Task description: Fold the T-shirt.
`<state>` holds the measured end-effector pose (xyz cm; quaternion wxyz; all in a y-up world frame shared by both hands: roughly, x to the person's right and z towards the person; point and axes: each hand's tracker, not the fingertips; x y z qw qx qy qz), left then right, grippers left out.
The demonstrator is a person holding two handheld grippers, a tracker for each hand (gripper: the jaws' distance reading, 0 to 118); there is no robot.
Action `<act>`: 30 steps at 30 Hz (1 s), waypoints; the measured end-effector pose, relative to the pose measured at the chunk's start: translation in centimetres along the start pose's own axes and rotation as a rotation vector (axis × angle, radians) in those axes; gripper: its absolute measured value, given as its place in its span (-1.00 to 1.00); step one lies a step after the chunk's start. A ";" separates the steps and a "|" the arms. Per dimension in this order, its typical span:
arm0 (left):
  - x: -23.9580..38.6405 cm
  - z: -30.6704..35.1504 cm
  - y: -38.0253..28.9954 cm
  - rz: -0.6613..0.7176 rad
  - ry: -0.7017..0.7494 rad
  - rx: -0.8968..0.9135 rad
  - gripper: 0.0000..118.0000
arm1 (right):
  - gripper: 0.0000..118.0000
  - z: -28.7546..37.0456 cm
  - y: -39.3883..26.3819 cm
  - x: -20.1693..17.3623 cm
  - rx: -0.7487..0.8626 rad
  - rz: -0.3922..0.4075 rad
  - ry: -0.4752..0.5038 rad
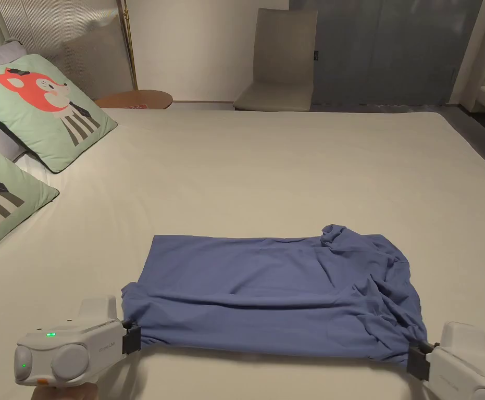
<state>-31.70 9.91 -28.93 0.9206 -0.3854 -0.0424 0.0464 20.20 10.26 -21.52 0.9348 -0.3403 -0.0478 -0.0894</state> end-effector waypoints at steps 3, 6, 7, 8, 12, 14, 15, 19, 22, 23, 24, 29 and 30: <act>-1.6 0.9 -0.7 0.015 0.031 -0.004 -0.90 | -0.81 1.8 -0.3 1.8 0.025 0.008 -0.026; -3.0 2.4 -1.8 0.071 -0.007 -0.016 -0.90 | -0.81 3.7 -1.5 2.8 0.027 -0.027 0.008; -3.2 2.8 -2.3 0.072 0.001 -0.019 -0.90 | -0.81 4.2 -2.0 2.5 0.025 -0.012 -0.010; -3.4 3.2 -2.8 0.068 0.027 -0.024 -0.90 | -0.81 4.8 -2.6 2.6 0.022 0.029 -0.060; -3.5 4.9 -5.4 0.053 0.018 -0.072 -0.90 | -0.81 6.3 -5.5 3.2 -0.014 -0.039 -0.015; -3.4 4.9 -6.7 0.043 0.026 -0.091 -0.90 | -0.81 6.2 -7.0 3.2 -0.041 -0.028 -0.033; -3.5 4.7 -7.3 0.043 0.032 -0.102 -0.90 | -0.81 5.5 -7.8 3.5 -0.059 -0.030 -0.048; -3.4 3.9 -8.5 0.043 0.055 -0.092 -0.90 | -0.81 3.4 -9.8 4.1 -0.091 -0.056 -0.062; -2.9 4.1 -8.0 0.050 0.069 -0.100 -0.80 | -0.78 3.9 -9.0 3.7 -0.088 -0.066 -0.069; -2.8 4.2 -7.8 0.050 0.073 -0.101 -0.68 | -0.67 4.4 -8.4 3.6 -0.092 -0.069 -0.073; -2.8 4.2 -7.5 0.048 0.083 -0.108 -0.41 | -0.43 4.8 -8.0 3.3 -0.093 -0.067 -0.077; -0.7 6.6 -4.7 0.050 0.064 0.018 0.85 | 0.91 7.9 -3.7 0.6 0.070 0.009 -0.060; 0.1 7.6 -3.8 0.056 0.058 0.095 0.84 | 0.91 8.6 -2.6 -0.1 0.133 0.021 -0.039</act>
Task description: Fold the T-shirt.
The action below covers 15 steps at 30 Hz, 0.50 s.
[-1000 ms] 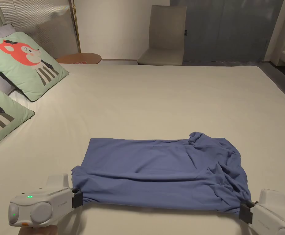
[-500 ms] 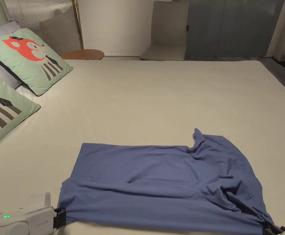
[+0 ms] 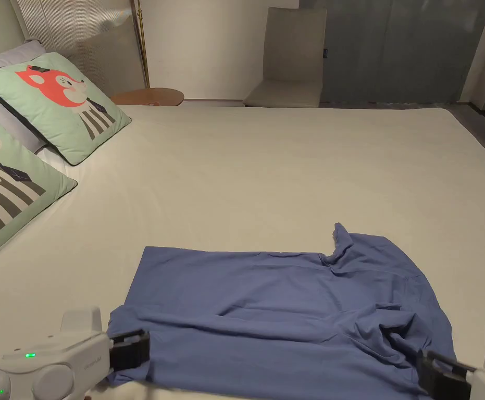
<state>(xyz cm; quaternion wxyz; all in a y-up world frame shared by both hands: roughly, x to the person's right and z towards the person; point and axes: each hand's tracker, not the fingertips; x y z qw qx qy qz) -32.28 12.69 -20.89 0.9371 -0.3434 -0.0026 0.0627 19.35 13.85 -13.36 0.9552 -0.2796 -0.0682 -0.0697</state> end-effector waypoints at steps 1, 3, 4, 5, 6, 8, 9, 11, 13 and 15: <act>0.9 0.8 1.1 0.003 -0.034 0.045 0.85 | 0.90 0.4 1.2 -0.7 0.049 0.010 0.009; 2.9 2.8 3.4 -0.006 -0.079 0.159 0.85 | 0.90 1.5 3.8 -2.4 0.147 0.040 0.020; 3.8 3.6 4.2 -0.018 -0.093 0.216 0.85 | 0.90 2.0 4.7 -3.1 0.193 0.050 0.029; 4.9 4.7 5.0 -0.038 -0.101 0.286 0.85 | 0.90 2.8 6.1 -4.3 0.246 0.067 0.043; 5.9 5.6 5.8 -0.060 -0.108 0.351 0.85 | 0.90 3.3 6.9 -5.0 0.289 0.076 0.051; 7.4 6.8 6.7 -0.080 -0.106 0.455 0.85 | 0.90 4.3 8.1 -6.3 0.376 0.099 0.052; 8.1 7.3 7.0 -0.095 -0.108 0.502 0.85 | 0.90 4.6 8.5 -6.8 0.418 0.119 0.041; 9.3 8.1 7.1 -0.122 -0.085 0.584 0.84 | 0.90 5.2 9.0 -8.0 0.471 0.157 -0.015; 10.3 8.5 6.7 -0.149 -0.040 0.646 0.83 | 0.88 5.4 8.9 -8.7 0.518 0.191 -0.044; 10.8 8.6 6.4 -0.166 -0.018 0.652 0.75 | 0.71 5.6 8.8 -9.2 0.532 0.206 -0.051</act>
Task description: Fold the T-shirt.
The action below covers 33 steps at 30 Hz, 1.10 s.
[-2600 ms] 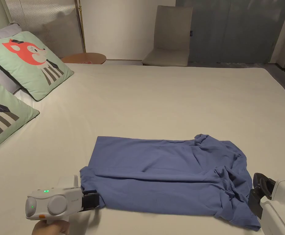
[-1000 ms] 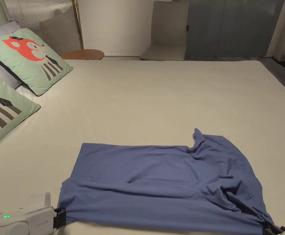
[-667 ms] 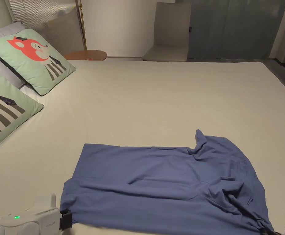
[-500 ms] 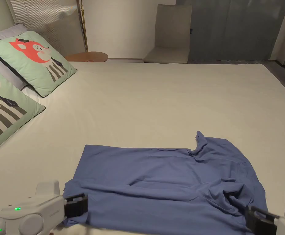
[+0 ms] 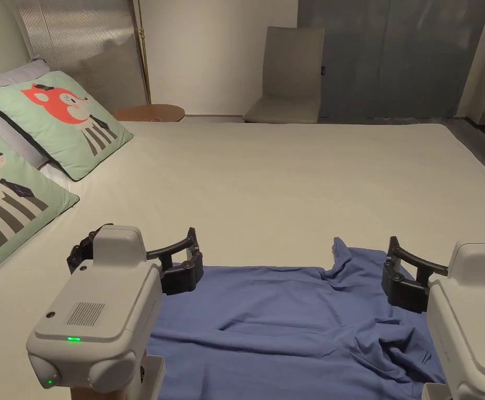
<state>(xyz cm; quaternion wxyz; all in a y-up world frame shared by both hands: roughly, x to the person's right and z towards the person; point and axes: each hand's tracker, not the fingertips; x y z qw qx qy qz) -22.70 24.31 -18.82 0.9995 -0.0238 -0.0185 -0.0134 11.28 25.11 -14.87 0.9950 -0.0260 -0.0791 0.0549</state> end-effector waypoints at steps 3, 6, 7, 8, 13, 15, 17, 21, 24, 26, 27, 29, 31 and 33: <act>0.1 0.1 -0.3 0.003 -0.017 0.010 -0.35 | -0.15 0.4 0.2 -0.3 0.012 -0.008 0.010; 0.0 -0.3 -0.8 0.018 -0.028 -0.023 -1.00 | -0.98 0.2 0.3 -0.5 0.013 -0.012 0.009; -0.5 -0.5 -1.0 0.036 -0.041 -0.035 -1.00 | -0.98 0.0 0.3 -0.6 0.015 -0.021 0.007; -0.6 -0.6 -1.2 0.048 -0.053 -0.045 -1.00 | -0.98 -0.1 0.3 -0.5 0.012 -0.023 0.014; -1.3 -2.9 -1.9 -0.018 -0.017 -0.083 -1.00 | -0.98 -1.1 0.4 -0.7 0.000 -0.023 0.027; -1.8 -4.8 -1.6 -0.027 -0.023 -0.133 -1.00 | -0.98 -2.2 0.1 -0.8 -0.007 -0.027 0.031; -2.7 -6.8 -1.9 -0.007 -0.042 -0.186 -1.00 | -0.98 -3.1 0.0 -1.0 -0.012 -0.023 0.035; -4.1 -11.8 -2.8 -0.041 -0.046 -0.272 -1.00 | -0.98 -5.7 -0.4 -1.4 -0.026 -0.014 0.040; -5.3 -16.0 -3.8 -0.041 -0.049 -0.353 -1.00 | -0.98 -7.9 -0.8 -1.6 -0.042 -0.006 0.041; -6.1 -19.2 -4.9 -0.056 -0.051 -0.446 -0.99 | -0.98 -9.4 -1.3 -1.6 -0.059 -0.006 0.042; -6.4 -20.7 -5.3 -0.058 -0.042 -0.491 -0.92 | -0.98 -10.1 -1.6 -1.7 -0.070 -0.006 0.042; -7.4 -23.8 -6.7 -0.035 -0.045 -0.594 -0.42 | -0.98 -11.5 -2.2 -1.7 -0.089 -0.003 0.042; -8.1 -26.0 -7.8 0.026 -0.045 -0.682 0.27 | -0.98 -12.7 -3.0 -1.6 -0.110 -0.001 0.042; -8.8 -28.4 -9.4 0.070 -0.022 -0.746 0.57 | -0.98 -14.0 -3.8 -1.5 -0.137 0.001 0.042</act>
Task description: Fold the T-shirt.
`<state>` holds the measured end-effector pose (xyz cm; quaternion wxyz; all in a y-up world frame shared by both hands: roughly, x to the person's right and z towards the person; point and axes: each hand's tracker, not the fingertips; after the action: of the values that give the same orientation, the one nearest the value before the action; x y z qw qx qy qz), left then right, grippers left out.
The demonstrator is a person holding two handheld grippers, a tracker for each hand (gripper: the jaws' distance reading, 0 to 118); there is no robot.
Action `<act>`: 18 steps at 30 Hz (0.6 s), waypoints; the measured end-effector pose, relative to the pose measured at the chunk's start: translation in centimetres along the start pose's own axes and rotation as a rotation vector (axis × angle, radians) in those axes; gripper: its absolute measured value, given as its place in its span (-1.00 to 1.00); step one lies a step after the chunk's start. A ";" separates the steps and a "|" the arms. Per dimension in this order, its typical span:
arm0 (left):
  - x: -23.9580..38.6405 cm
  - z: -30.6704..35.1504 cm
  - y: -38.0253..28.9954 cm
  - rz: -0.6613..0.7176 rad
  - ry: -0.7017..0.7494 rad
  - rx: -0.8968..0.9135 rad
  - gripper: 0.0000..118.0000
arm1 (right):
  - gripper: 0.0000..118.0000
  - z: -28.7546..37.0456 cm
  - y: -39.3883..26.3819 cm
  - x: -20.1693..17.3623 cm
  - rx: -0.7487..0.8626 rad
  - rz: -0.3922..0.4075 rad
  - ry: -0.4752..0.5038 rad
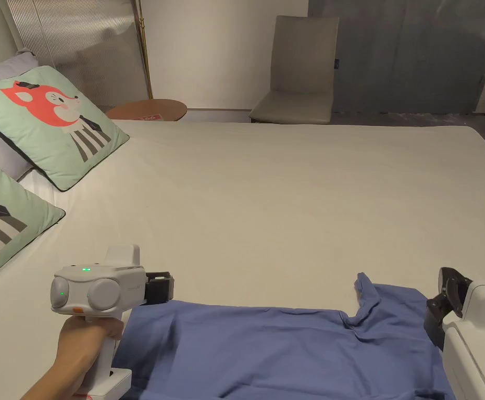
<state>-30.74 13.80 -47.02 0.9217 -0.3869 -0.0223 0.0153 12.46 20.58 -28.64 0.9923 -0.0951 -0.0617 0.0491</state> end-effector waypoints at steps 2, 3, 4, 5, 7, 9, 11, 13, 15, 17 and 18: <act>-1.0 -2.5 0.1 0.032 0.019 -0.058 0.57 | -0.98 -0.9 -0.6 0.2 -0.021 -0.002 -0.001; -1.3 -3.7 0.2 0.034 0.022 -0.108 0.57 | -0.98 -1.4 -0.9 0.3 -0.031 -0.004 -0.001; -1.4 -4.6 0.1 0.036 0.027 -0.144 0.51 | -0.98 -1.8 -1.2 0.4 -0.041 -0.003 -0.003; -1.4 -5.3 0.0 0.028 0.023 -0.161 0.40 | -0.98 -2.1 -1.5 0.5 -0.051 -0.002 -0.004; -1.3 -6.5 -0.5 0.016 0.024 -0.172 0.00 | -0.98 -2.6 -2.0 0.8 -0.067 -0.003 -0.007; -0.5 -7.4 -0.9 -0.011 0.023 -0.199 -0.31 | -0.98 -2.8 -2.4 1.0 -0.083 -0.008 -0.008; 0.5 -7.4 -1.6 -0.071 0.035 -0.204 -0.59 | -0.98 -3.2 -2.8 1.5 -0.107 -0.014 -0.009; 1.5 -7.0 -1.9 -0.109 0.039 -0.159 -0.88 | -0.98 -3.3 -3.0 2.1 -0.124 -0.022 -0.007; 2.2 -6.3 -2.1 -0.130 0.050 -0.151 -0.96 | -0.98 -4.1 -3.1 3.0 -0.159 -0.033 -0.001; 2.2 -5.2 -2.1 -0.139 0.059 -0.104 -0.96 | -0.97 -5.4 -2.9 4.1 -0.201 -0.062 0.007; 1.7 -4.6 -2.0 -0.133 0.055 -0.076 -0.96 | -0.97 -6.3 -2.8 4.6 -0.219 -0.065 0.005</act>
<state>-28.74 9.24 -48.75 0.9056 -0.4197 -0.0231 -0.0576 18.12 17.16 -33.74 0.9773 -0.2009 -0.0671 0.0096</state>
